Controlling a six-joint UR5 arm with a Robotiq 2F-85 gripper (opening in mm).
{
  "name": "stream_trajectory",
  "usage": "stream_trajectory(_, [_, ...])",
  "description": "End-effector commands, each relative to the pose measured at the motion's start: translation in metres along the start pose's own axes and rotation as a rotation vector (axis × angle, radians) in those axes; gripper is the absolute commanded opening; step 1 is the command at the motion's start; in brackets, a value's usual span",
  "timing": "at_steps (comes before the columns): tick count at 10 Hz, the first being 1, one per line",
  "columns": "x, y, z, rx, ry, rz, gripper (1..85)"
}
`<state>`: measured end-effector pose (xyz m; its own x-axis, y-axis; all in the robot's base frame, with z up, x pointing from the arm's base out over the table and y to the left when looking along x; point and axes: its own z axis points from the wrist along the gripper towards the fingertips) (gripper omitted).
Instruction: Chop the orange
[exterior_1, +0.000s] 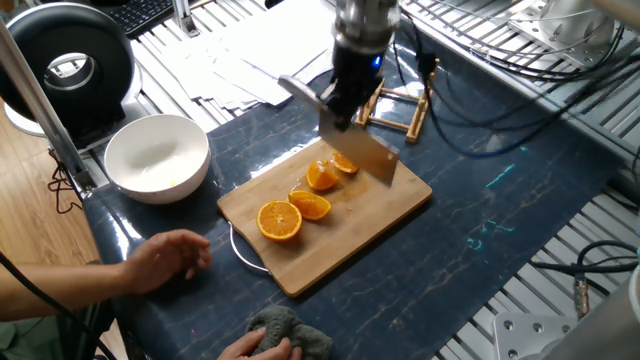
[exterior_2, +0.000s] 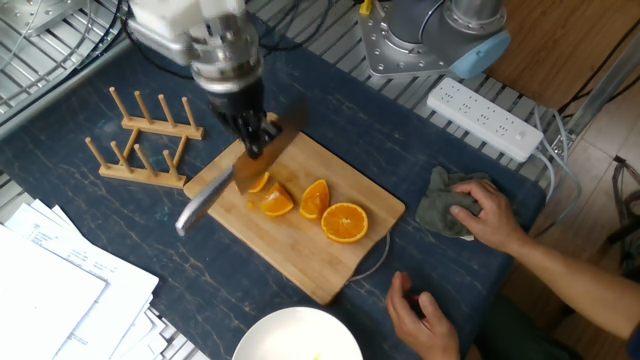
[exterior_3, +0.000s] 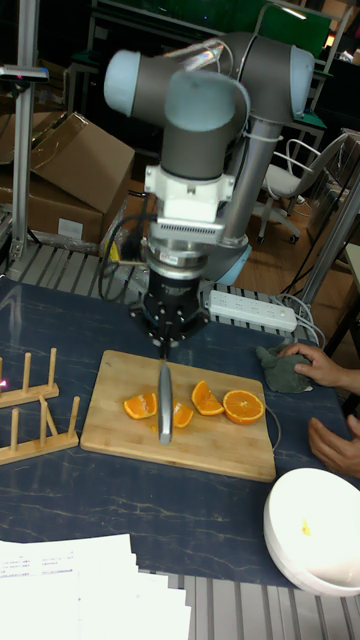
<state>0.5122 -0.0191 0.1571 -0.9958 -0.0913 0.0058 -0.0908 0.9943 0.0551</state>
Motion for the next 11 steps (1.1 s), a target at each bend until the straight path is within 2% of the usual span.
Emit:
stream_trajectory(1, [0.010,-0.063,-0.029,0.221,0.047,-0.193,1.3])
stream_trajectory(3, [0.007,-0.107,-0.046,0.369,0.054,-0.300,1.3])
stream_trajectory(4, [0.006,-0.120,-0.052,0.413,0.049,-0.333,1.3])
stream_trajectory(6, [0.000,-0.129,-0.046,0.400,0.033,-0.373,1.3])
stream_trajectory(7, [-0.005,-0.131,-0.039,0.382,0.023,-0.398,1.3])
stream_trajectory(9, [-0.022,-0.143,-0.025,0.366,0.000,-0.460,1.3])
stream_trajectory(11, [-0.036,-0.151,-0.012,0.366,-0.020,-0.485,1.3])
